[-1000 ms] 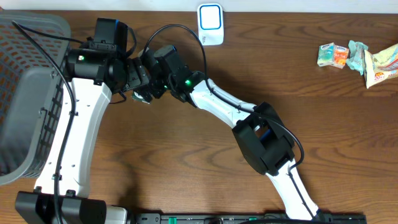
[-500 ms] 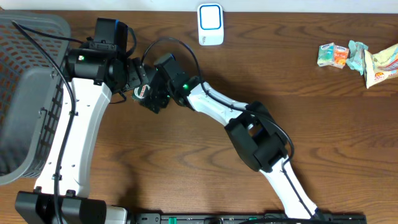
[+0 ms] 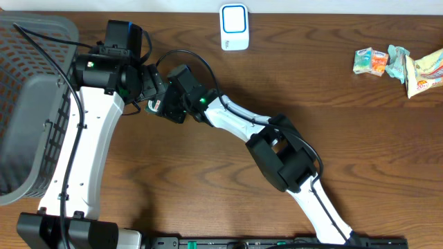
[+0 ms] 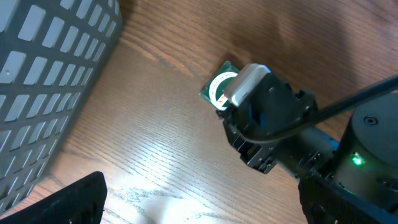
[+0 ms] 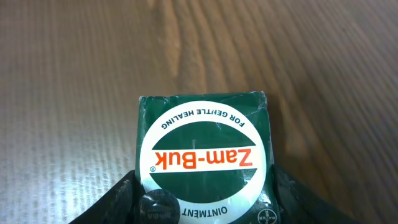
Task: Scan the item barcode
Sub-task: 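Reach the right gripper to the dark green Zam-Buk tin and grasp it, then lift the Zam-Buk tin and raise it toward the scanner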
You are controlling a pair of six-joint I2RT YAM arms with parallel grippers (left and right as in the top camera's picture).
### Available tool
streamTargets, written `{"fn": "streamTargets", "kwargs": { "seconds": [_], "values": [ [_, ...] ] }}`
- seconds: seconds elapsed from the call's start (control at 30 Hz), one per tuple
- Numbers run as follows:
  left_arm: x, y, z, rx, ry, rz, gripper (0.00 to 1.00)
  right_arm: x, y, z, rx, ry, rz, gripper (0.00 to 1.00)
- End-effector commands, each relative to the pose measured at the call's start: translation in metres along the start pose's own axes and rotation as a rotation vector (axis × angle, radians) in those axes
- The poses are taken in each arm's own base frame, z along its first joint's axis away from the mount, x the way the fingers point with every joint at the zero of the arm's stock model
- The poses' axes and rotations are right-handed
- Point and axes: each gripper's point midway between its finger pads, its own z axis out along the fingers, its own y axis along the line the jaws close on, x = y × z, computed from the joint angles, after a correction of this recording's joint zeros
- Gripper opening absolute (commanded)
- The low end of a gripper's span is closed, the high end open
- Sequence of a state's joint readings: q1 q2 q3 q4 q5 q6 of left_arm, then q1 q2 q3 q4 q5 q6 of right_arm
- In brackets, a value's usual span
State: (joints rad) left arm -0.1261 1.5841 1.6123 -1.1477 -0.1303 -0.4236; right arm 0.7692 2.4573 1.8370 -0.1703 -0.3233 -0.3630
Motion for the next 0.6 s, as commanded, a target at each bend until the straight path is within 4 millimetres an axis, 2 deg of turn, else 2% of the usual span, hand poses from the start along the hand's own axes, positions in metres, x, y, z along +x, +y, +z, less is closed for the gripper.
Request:
{"fn": "streamTargets", "kwargs": {
  "seconds": [0.0, 0.17, 0.37, 0.47, 0.57],
  "values": [
    [-0.002, 0.001, -0.001, -0.008, -0.006, -0.014, 0.98, 0.015, -0.017, 0.002, 0.043, 0.028, 0.101, 0.50],
    [-0.002, 0.001, -0.001, -0.008, -0.006, -0.014, 0.98, 0.022, -0.040, -0.020, 0.071, 0.062, 0.189, 0.48],
    [-0.002, 0.001, -0.001, -0.008, -0.006, -0.014, 0.98, 0.049, -0.089, -0.089, 0.279, 0.244, 0.292, 0.45],
    [-0.002, 0.001, -0.001, -0.008, -0.006, -0.014, 0.98, 0.068, -0.089, -0.127, 0.289, 0.359, 0.360, 0.47],
    [-0.002, 0.001, -0.001, -0.008, -0.006, -0.014, 0.98, 0.100, -0.081, -0.156, 0.285, 0.515, 0.409, 0.56]
  ]
}}
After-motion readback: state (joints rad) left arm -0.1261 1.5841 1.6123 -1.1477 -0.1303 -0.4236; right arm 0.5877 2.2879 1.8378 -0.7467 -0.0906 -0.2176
